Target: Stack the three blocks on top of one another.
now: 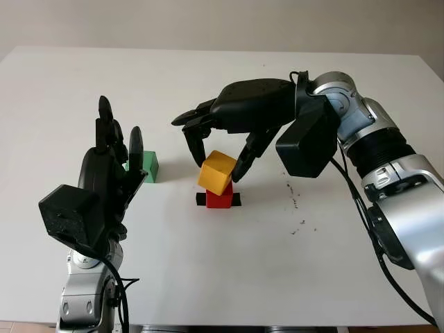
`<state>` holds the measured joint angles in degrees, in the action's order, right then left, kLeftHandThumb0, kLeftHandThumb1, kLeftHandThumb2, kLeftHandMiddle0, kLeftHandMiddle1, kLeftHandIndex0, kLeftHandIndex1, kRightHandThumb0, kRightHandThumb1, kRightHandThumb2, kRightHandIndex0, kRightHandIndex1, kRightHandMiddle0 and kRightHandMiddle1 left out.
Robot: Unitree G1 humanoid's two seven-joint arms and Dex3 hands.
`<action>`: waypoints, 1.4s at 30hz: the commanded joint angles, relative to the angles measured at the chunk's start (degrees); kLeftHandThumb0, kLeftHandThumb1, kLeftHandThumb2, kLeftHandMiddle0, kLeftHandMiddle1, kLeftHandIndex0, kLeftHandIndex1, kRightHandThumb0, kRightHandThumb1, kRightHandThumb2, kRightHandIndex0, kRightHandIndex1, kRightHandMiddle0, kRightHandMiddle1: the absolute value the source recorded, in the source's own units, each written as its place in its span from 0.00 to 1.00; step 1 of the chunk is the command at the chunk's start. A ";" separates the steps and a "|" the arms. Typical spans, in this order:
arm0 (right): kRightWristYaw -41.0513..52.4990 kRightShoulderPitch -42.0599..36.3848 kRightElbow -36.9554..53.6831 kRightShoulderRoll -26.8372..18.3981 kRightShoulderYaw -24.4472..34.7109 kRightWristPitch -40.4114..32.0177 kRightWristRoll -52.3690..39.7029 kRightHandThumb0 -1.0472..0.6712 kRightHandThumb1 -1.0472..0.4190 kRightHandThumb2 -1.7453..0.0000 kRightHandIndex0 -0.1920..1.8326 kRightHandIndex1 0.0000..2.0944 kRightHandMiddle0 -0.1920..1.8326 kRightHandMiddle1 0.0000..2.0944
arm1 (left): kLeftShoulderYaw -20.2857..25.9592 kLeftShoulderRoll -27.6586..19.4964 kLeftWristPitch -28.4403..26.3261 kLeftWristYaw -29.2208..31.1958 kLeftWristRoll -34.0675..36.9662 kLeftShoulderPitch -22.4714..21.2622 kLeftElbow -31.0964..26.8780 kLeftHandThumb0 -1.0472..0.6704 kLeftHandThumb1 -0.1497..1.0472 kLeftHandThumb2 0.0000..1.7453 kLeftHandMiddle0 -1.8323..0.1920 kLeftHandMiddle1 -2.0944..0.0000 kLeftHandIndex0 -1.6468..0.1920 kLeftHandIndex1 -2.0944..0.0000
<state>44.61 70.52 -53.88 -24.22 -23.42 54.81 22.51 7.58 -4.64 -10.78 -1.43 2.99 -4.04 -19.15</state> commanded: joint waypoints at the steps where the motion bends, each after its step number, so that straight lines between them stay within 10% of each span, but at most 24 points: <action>1: -0.77 1.47 0.20 -0.35 -0.31 0.86 0.68 0.36 0.05 0.97 0.18 0.02 0.24 0.74 | 0.12 -0.12 0.28 0.12 0.02 0.66 -0.89 0.25 1.00 0.37 1.00 1.00 1.00 1.00; 42: -1.33 3.51 -2.99 -0.96 -2.11 4.11 3.88 0.37 0.06 0.97 0.16 0.02 0.26 0.72 | 0.05 -0.03 0.18 -0.02 -0.08 0.58 -0.78 0.24 1.00 0.37 1.00 1.00 1.00 1.00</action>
<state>42.93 72.82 -56.50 -24.56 -25.27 58.95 26.72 7.61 -4.63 -10.81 -1.29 3.08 -3.72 -19.15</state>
